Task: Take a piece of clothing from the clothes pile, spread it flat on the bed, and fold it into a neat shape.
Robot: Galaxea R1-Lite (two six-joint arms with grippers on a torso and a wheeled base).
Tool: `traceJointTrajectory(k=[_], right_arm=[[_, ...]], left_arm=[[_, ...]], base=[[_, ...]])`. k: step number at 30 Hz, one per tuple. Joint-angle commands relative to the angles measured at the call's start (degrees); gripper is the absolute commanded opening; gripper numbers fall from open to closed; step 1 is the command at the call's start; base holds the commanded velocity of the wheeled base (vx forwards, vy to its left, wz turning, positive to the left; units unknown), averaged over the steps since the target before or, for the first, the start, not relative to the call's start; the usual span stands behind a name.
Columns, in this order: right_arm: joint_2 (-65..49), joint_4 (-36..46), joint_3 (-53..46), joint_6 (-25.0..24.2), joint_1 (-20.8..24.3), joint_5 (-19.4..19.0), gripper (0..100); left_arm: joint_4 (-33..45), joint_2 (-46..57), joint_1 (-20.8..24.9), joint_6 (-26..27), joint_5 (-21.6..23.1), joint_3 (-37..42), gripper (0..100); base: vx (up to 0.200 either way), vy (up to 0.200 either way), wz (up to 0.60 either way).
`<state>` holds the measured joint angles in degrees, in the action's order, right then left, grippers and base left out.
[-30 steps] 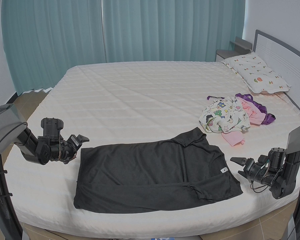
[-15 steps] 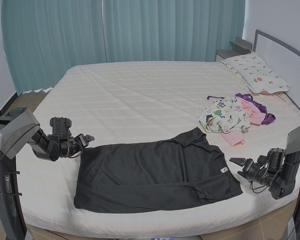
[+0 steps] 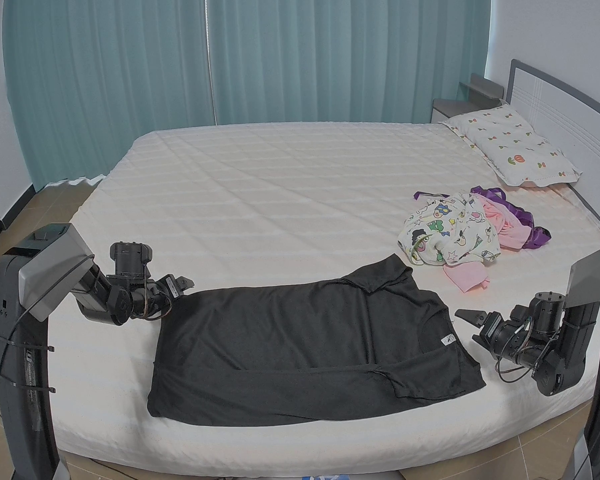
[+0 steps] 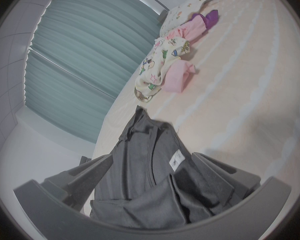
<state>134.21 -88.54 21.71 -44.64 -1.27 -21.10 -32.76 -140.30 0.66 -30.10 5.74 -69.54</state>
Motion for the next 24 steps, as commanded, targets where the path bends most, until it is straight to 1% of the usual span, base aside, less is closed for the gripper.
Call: traceJointTrajectory(k=[1, 4, 5, 6, 7, 8, 12, 14, 16, 18, 19, 21, 24], right_arm=[[-0.35, 4.34, 5.8, 0.08, 2.23, 1.85, 100], [-1.32, 9.97, 11.69, 0.35, 3.38, 2.91, 100], [-1.67, 13.57, 15.47, 0.43, 4.17, 3.0, 100], [-1.76, 14.45, 16.35, 0.43, 4.34, 3.0, 100], [-1.93, 19.55, 21.35, 0.52, 5.49, 3.26, 100], [-1.93, 22.27, 24.34, 0.52, 6.1, 3.96, 100], [-0.44, 34.31, 38.58, 0.7, 10.23, 9.76, 100], [1.58, 41.08, 45.88, 0.26, 11.99, 11.61, 100], [3.87, 46.0, 51.68, -0.89, 13.66, 13.46, 100], [5.8, 48.2, 55.98, -3.79, 15.15, 16.27, 100], [6.77, 49.08, 58.01, -5.54, 15.95, 16.97, 100], [8.7, 50.92, 60.55, -7.13, 16.91, 17.06, 100], [11.34, 53.82, 63.63, -7.21, 17.79, 17.06, 100]], left_arm=[[-0.03, -1.64, -0.04, 1.18, -0.56, -0.34, 0], [-0.11, -1.38, 0.04, 1.09, -0.73, -0.6, 0], [-0.2, -1.29, 0.04, 1.09, -0.91, -0.6, 0], [-0.2, -1.29, 0.04, 1.09, -1.0, -0.6, 0], [-0.11, -1.2, 0.04, 1.01, -1.61, -0.51, 0], [-0.11, -0.85, 0.04, 1.01, -1.96, -0.51, 0], [0.15, 1.61, 0.13, 0.92, -2.93, 0.45, 0], [0.15, 2.93, 0.31, 0.92, -3.02, 1.42, 0], [0.06, 3.98, 0.48, 0.92, -3.19, 2.47, 0], [0.06, 5.21, 0.75, 0.92, -3.19, 3.62, 0], [0.06, 5.92, 0.92, 0.92, -3.19, 4.32, 0], [0.06, 6.97, 1.1, 0.92, -3.19, 5.37, 0], [0.06, 7.32, 1.54, 0.83, -3.19, 5.73, 0]], base=[[0.0, 0.0, 0.0], [0.0, 0.0, 0.0], [0.0, 0.0, 0.0], [0.0, 0.0, 0.0], [0.0, 0.0, 0.0], [0.0, 0.0, 0.0], [0.0, 0.0, 0.0], [0.0, 0.0, 0.0], [0.0, 0.0, 0.0], [0.0, 0.0, 0.0], [0.0, 0.0, 0.0], [0.0, 0.0, 0.0], [0.0, 0.0, 0.0]])
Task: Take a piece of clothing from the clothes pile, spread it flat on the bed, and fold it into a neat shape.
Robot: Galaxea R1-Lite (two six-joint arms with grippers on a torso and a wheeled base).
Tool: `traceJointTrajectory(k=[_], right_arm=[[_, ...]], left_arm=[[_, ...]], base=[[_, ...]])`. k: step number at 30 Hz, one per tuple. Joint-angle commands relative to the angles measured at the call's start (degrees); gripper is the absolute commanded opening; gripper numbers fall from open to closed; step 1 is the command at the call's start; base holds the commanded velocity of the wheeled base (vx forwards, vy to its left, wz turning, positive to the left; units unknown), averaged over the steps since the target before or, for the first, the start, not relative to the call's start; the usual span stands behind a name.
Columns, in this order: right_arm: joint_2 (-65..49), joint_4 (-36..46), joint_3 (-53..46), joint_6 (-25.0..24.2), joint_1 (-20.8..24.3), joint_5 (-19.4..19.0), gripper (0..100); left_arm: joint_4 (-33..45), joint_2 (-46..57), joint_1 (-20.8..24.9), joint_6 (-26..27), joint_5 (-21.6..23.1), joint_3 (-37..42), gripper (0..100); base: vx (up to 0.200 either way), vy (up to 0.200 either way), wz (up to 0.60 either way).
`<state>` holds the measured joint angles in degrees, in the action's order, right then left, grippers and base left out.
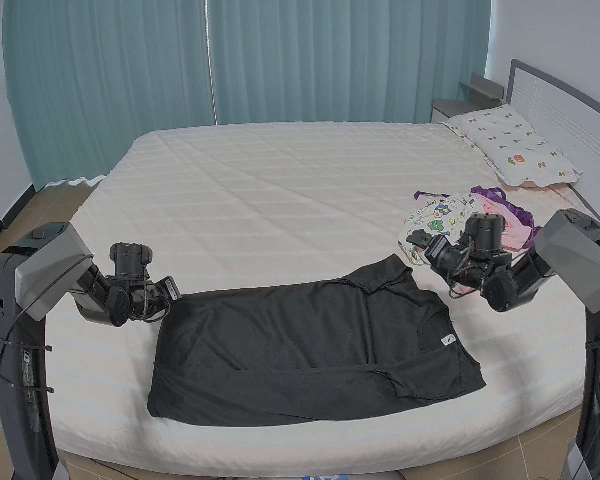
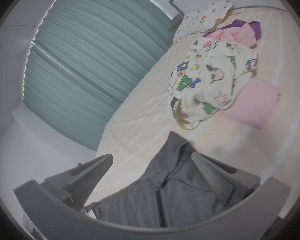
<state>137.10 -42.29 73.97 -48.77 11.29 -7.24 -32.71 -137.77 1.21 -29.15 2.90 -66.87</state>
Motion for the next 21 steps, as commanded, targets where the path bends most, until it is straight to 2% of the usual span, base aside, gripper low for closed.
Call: traceJointTrajectory(k=[1, 9, 21], right_arm=[[10.39, 9.86, 15.32, -3.52, 5.41, 3.29, 100], [16.36, 20.4, 29.04, -5.37, 5.85, 3.9, 100], [13.99, 26.21, 29.12, -5.72, 6.03, 4.34, 100]], left_arm=[[0.1, 4.79, 1.17, -0.12, -0.44, 3.06, 0], [0.1, 4.79, 2.92, -1.7, -2.81, 3.06, 0], [0.1, 5.31, 2.92, -1.7, -2.9, 3.85, 0]], base=[[0.0, 0.0, 0.0], [0.0, 0.0, 0.0], [0.0, 0.0, 0.0]])
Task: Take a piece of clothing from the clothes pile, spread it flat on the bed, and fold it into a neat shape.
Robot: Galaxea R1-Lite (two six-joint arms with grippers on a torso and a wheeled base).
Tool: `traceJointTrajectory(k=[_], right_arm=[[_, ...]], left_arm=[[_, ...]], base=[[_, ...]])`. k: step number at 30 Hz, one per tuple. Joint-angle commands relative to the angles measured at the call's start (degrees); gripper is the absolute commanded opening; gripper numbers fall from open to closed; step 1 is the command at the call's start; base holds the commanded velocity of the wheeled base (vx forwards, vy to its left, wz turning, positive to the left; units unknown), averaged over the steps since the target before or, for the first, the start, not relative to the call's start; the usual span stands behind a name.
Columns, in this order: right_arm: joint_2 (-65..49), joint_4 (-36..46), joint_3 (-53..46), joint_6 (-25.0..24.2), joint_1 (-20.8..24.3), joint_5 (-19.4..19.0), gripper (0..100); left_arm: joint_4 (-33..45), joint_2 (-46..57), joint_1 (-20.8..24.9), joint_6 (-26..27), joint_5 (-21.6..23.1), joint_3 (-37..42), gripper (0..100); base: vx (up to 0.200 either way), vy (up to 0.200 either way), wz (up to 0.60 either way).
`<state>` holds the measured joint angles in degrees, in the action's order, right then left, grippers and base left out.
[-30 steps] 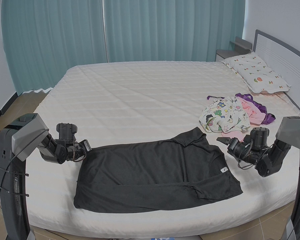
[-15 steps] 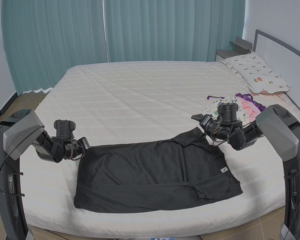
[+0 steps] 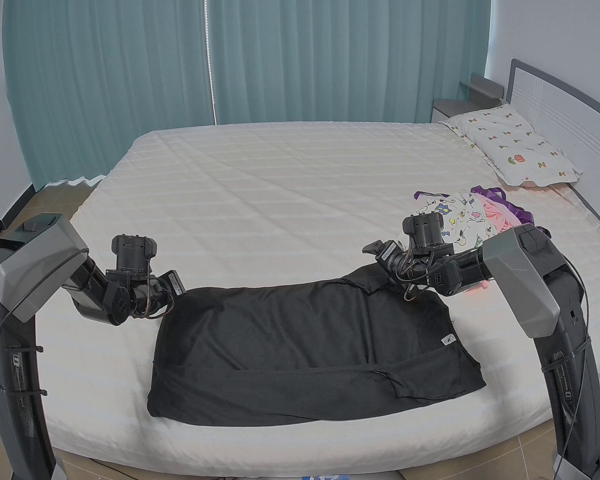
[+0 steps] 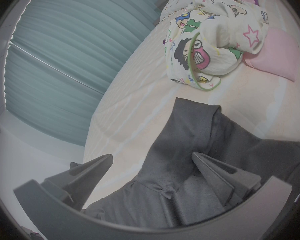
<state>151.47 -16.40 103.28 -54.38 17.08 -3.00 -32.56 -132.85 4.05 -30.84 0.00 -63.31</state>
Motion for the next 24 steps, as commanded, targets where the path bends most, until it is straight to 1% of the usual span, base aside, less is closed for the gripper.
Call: traceJointTrajectory(k=[1, 3, 5, 6, 9, 12, 20, 24], right_arm=[[-0.56, 0.4, -0.27, -0.11, 0.24, 0.27, 100], [-1.44, 0.22, -1.06, -0.11, 0.24, 1.07, 100], [-1.44, 0.22, -1.06, -0.11, 0.24, 1.07, 100], [-3.99, 0.31, -3.52, -0.11, 0.24, 1.24, 100], [-6.62, -0.04, -7.57, 0.07, 0.41, 1.15, 100], [-7.5, 0.31, -9.85, 0.24, 0.76, 1.07, 100], [-6.98, 0.31, -10.82, 0.07, 1.91, 0.63, 100], [-5.75, 0.4, -10.2, -0.02, 3.49, 0.63, 100]], left_arm=[[-0.05, 0.4, 0.08, -0.01, 0.0, 0.38, 0], [-0.05, 0.49, 0.0, -0.01, 0.0, 0.82, 0], [-0.05, 0.49, 0.0, -0.01, 0.0, 0.82, 0], [-0.05, 0.75, -0.09, -0.01, 0.0, 1.17, 0], [-0.05, 0.75, -0.36, -0.01, 0.0, 1.34, 0], [-0.05, 0.84, -0.36, -0.01, 0.0, 1.43, 0], [-0.05, 0.93, -0.09, -0.01, 0.0, 1.61, 0], [-0.05, 0.93, -0.18, -0.01, 0.0, 1.52, 0]], base=[[0.0, 0.0, 0.0], [0.0, 0.0, 0.0], [0.0, 0.0, 0.0], [0.0, 0.0, 0.0], [0.0, 0.0, 0.0], [0.0, 0.0, 0.0], [0.0, 0.0, 0.0], [0.0, 0.0, 0.0]])
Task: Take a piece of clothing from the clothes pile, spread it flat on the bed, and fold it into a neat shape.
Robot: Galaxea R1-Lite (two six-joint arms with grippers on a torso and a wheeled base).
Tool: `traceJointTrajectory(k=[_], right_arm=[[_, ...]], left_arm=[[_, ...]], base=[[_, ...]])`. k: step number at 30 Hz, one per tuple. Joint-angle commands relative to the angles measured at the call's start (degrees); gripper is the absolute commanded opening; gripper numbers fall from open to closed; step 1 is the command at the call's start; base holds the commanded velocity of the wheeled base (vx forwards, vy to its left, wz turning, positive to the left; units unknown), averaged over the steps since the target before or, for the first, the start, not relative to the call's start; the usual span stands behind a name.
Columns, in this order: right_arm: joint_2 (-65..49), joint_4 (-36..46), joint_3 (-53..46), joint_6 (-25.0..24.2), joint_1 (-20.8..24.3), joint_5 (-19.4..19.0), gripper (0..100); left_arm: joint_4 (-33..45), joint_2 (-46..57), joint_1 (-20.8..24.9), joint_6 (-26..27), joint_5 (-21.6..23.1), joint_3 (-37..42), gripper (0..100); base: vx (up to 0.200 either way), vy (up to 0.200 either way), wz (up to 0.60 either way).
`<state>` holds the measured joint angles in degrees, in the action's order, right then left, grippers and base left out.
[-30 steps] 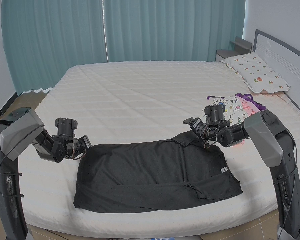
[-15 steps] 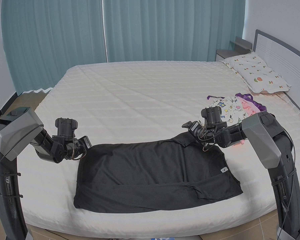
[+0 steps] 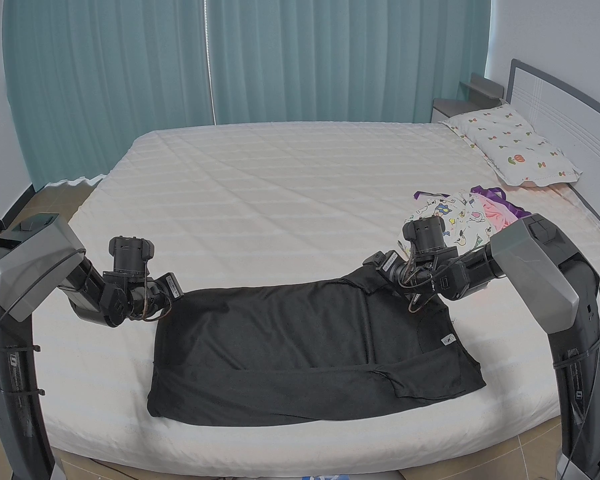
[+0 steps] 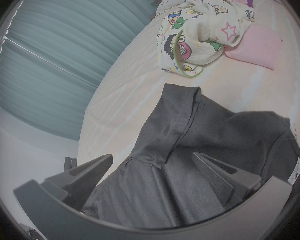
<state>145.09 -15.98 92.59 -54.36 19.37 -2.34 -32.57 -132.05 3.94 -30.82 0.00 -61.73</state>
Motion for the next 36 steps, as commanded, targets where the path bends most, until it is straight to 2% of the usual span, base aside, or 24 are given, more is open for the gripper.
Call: traceJointTrajectory(k=[1, 9, 17, 21, 28, 32, 35, 36], right_arm=[[1.16, 0.16, 1.02, -0.05, 1.37, -0.03, 100], [4.67, 3.59, 6.03, -0.13, 1.9, 0.58, 100], [8.45, 2.01, 12.53, -1.19, 1.2, 0.67, 100], [10.65, -5.38, 18.15, -4.88, 1.02, 1.9, 100], [12.5, -18.65, 20.35, -4.62, 1.2, 4.1, 100], [14.08, -24.8, 21.06, -3.39, 1.2, 6.12, 100], [15.22, -25.94, 21.23, -0.4, 1.02, 6.3, 100], [16.01, -26.38, 21.67, 2.68, 0.76, 6.3, 100]], left_arm=[[-0.03, 0.12, 0.02, -0.03, 0.0, 0.03, 0], [-0.12, 0.12, 0.02, -0.03, 0.0, 0.56, 0], [-0.3, 0.12, -0.07, -0.03, 0.0, 0.91, 0], [-0.3, 0.21, -0.25, -0.03, 0.0, 1.53, 0], [-0.47, 0.04, -0.33, -0.12, 0.09, 1.97, 0], [-0.47, 0.04, -0.25, -0.82, 0.0, 1.88, 0], [-0.47, 0.04, -0.25, -1.17, 0.0, 1.88, 0], [-0.47, 0.04, -0.33, -1.17, 0.0, 1.97, 0]], base=[[0.0, 0.0, 0.0], [0.0, 0.0, 0.0], [0.0, 0.0, 0.0], [0.0, 0.0, 0.0], [0.0, 0.0, 0.0], [0.0, 0.0, 0.0], [0.0, 0.0, 0.0], [0.0, 0.0, 0.0]])
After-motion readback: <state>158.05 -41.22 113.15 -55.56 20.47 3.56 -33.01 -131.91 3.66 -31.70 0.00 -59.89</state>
